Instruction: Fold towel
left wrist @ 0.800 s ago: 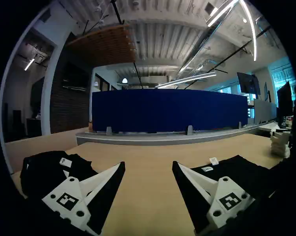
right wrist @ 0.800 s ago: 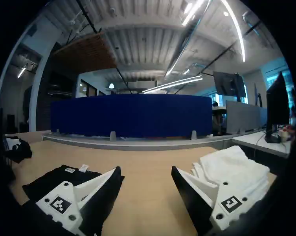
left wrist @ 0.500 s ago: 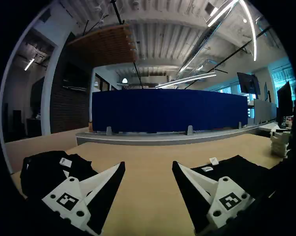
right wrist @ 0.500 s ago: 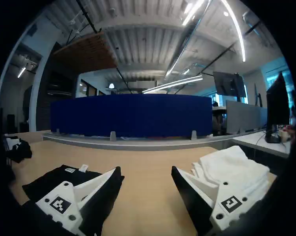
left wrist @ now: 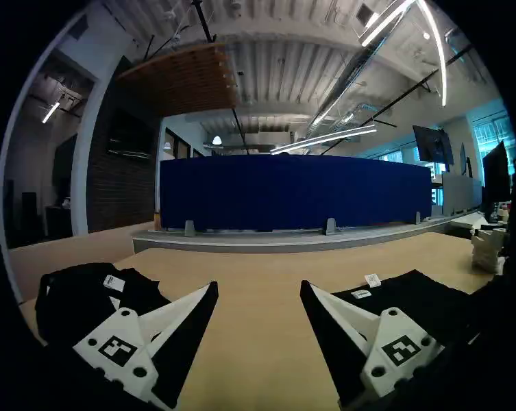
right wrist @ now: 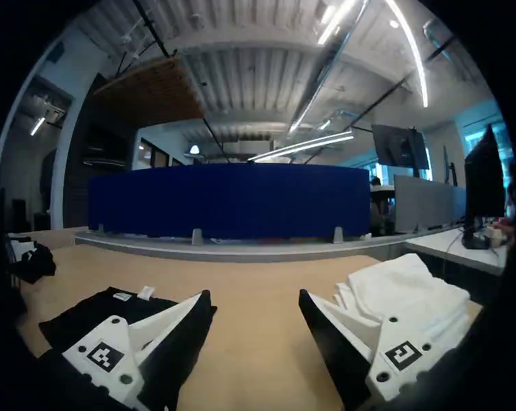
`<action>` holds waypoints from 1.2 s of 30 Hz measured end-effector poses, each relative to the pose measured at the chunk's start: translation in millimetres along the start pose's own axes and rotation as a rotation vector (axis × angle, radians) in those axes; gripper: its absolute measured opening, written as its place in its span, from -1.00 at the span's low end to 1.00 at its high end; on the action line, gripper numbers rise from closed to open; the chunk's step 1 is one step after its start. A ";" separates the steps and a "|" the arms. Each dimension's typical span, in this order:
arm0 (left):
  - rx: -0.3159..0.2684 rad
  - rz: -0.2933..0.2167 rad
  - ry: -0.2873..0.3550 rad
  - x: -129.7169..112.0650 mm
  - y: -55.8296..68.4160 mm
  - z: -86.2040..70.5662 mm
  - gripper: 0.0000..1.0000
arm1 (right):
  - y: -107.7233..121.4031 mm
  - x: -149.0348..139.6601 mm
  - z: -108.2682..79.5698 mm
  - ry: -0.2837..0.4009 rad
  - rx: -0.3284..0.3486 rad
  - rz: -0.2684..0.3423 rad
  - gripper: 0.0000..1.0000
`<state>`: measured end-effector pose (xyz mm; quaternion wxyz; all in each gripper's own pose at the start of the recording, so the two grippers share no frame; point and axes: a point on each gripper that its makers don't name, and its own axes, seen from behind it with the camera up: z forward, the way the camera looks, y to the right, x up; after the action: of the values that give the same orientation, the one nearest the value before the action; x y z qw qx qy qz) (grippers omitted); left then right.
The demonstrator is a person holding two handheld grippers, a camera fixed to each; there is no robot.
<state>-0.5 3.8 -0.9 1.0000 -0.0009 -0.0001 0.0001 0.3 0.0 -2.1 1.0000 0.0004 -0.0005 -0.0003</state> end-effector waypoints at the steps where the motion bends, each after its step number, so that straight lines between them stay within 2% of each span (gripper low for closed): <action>1: 0.001 0.000 0.000 -0.1 0.1 -0.2 0.77 | -0.2 0.3 -0.1 0.000 0.000 0.000 0.99; 8: 0.023 0.005 -0.002 -2.2 -7.4 0.0 0.77 | 0.8 0.4 -2.8 -0.001 -0.011 0.001 0.99; 12: 0.024 0.038 -0.017 5.3 -7.8 -2.7 0.77 | 3.4 6.4 -5.3 -0.017 -0.023 0.007 0.99; 17: 0.000 0.069 -0.018 37.4 0.0 -6.0 0.77 | 3.5 44.1 -12.3 -0.002 -0.026 -0.003 1.00; 26: -0.019 0.041 -0.011 122.8 5.5 -6.0 0.77 | 5.5 127.7 -20.3 0.014 -0.035 -0.002 1.00; 29: -0.029 0.038 -0.012 146.9 10.1 -6.9 0.77 | 6.6 147.6 -23.0 0.008 -0.035 -0.008 0.99; 36: -0.091 0.071 -0.072 162.4 27.1 -9.0 0.77 | -4.1 165.4 -23.3 -0.057 0.033 -0.040 0.99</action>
<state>161.9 30.9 -9.9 0.9976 -0.0463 -0.0360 0.0358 165.7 -4.2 -25.2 0.9992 0.0167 -0.0289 -0.0202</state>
